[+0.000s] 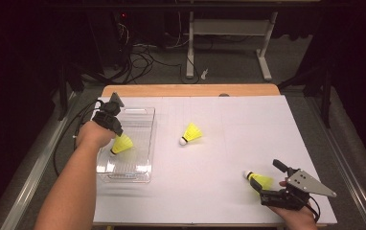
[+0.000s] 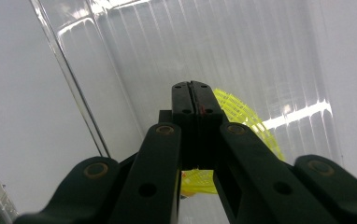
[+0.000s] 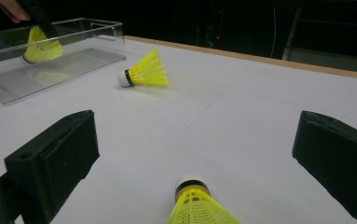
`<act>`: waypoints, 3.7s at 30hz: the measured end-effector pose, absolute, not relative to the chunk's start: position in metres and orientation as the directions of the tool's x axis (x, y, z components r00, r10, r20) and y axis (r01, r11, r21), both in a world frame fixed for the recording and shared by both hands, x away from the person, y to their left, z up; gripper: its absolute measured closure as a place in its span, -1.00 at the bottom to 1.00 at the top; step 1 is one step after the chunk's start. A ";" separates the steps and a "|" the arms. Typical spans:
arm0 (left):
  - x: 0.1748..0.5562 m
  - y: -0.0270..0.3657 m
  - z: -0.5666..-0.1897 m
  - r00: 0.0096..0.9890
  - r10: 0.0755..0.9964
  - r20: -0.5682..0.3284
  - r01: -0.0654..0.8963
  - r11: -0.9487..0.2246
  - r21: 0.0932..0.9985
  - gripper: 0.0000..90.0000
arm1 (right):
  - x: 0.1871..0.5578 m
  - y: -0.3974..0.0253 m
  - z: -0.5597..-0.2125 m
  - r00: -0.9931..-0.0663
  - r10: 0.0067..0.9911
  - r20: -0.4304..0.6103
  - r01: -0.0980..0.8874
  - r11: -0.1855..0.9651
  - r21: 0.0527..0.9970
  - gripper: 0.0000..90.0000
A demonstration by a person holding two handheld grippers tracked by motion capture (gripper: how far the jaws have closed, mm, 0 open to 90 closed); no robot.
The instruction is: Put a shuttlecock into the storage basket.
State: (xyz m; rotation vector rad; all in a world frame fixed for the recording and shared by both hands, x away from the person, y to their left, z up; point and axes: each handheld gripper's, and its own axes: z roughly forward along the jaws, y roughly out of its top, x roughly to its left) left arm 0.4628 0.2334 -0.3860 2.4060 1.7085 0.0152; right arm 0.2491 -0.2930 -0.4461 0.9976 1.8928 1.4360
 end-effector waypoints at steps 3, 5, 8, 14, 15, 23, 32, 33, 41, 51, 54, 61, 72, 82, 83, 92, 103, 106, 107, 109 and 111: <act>0.463 0.233 -0.387 0.334 0.938 -0.092 0.934 -0.316 0.169 0.99 | 0.249 -0.293 -0.446 -0.568 0.823 0.004 0.227 0.152 0.962 -0.97; 0.463 0.233 -0.387 0.332 0.939 -0.092 0.934 -0.313 0.174 0.99 | 0.249 -0.292 -0.446 -0.569 0.822 0.003 0.226 0.153 0.962 -0.97; 0.464 0.234 -0.387 0.328 0.940 -0.095 0.935 -0.309 0.172 0.99 | 0.249 -0.292 -0.446 -0.568 0.823 0.003 0.226 0.153 0.962 -0.97; 0.463 0.241 -0.386 0.298 0.950 -0.088 0.943 -0.279 0.184 0.98 | 0.250 -0.292 -0.447 -0.571 0.821 0.003 0.227 0.154 0.962 -0.97; 0.463 0.242 -0.386 0.300 0.950 -0.087 0.943 -0.281 0.179 0.98 | 0.250 -0.292 -0.447 -0.571 0.821 0.002 0.227 0.155 0.961 -0.97; 0.465 0.238 -0.388 0.310 0.947 -0.082 0.940 -0.292 0.177 0.98 | 0.249 -0.293 -0.446 -0.570 0.822 0.007 0.226 0.149 0.963 -0.97; 0.466 0.240 -0.391 0.285 0.957 -0.059 0.943 -0.269 0.195 0.94 | 0.250 -0.292 -0.447 -0.573 0.819 0.007 0.226 0.150 0.962 -0.97; 0.466 0.241 -0.391 0.285 0.957 -0.061 0.944 -0.269 0.194 0.93 | 0.250 -0.292 -0.447 -0.573 0.819 0.007 0.227 0.150 0.962 -0.97; 0.466 0.241 -0.392 0.288 0.955 -0.066 0.942 -0.270 0.198 0.88 | 0.250 -0.291 -0.447 -0.576 0.817 0.005 0.229 0.156 0.961 -0.97; 0.466 0.240 -0.388 0.285 0.955 -0.084 0.942 -0.262 0.211 0.66 | 0.250 -0.291 -0.448 -0.578 0.816 0.005 0.230 0.157 0.960 -0.96; 0.465 0.240 -0.385 0.285 0.955 -0.088 0.941 -0.261 0.215 0.57 | 0.250 -0.291 -0.448 -0.578 0.816 0.007 0.232 0.156 0.960 -0.96; 0.462 0.234 -0.380 0.296 0.950 -0.100 0.938 -0.270 0.217 0.30 | 0.250 -0.290 -0.447 -0.582 0.813 0.002 0.224 0.158 0.962 -0.96; 0.453 0.225 -0.366 0.334 0.935 -0.124 0.930 -0.305 0.207 0.03 | 0.249 -0.290 -0.445 -0.583 0.813 0.005 0.221 0.153 0.963 -0.95; 0.438 0.221 -0.354 0.356 0.927 -0.114 0.927 -0.336 0.165 -0.31 | 0.249 -0.291 -0.443 -0.585 0.811 0.004 0.211 0.147 0.966 -0.95; 0.436 0.220 -0.354 0.358 0.927 -0.110 0.927 -0.339 0.160 -0.34 | 0.249 -0.291 -0.443 -0.585 0.811 0.004 0.211 0.148 0.966 -0.95; 0.423 0.216 -0.346 0.396 0.912 -0.108 0.913 -0.378 0.152 -0.65 | 0.248 -0.291 -0.442 -0.585 0.811 0.002 0.207 0.147 0.967 -0.95; 0.409 0.202 -0.341 0.447 0.887 -0.114 0.893 -0.435 0.112 -0.94 | 0.248 -0.291 -0.442 -0.587 0.810 -0.002 0.204 0.151 0.967 -0.96; 0.406 0.198 -0.339 0.449 0.885 -0.121 0.893 -0.439 0.105 -0.99 | 0.248 -0.291 -0.442 -0.587 0.809 -0.004 0.202 0.152 0.967 -0.95; 0.404 0.196 -0.338 0.455 0.882 -0.122 0.889 -0.445 0.106 -0.99 | 0.247 -0.292 -0.442 -0.587 0.810 -0.005 0.201 0.152 0.968 -0.96; 0.402 0.193 -0.337 0.463 0.878 -0.122 0.885 -0.452 0.108 -0.99 | 0.247 -0.292 -0.441 -0.585 0.811 -0.005 0.200 0.150 0.968 -0.95; 0.400 0.189 -0.336 0.475 0.871 -0.126 0.879 -0.462 0.118 -0.99 | 0.247 -0.293 -0.441 -0.581 0.814 -0.005 0.202 0.150 0.968 -0.96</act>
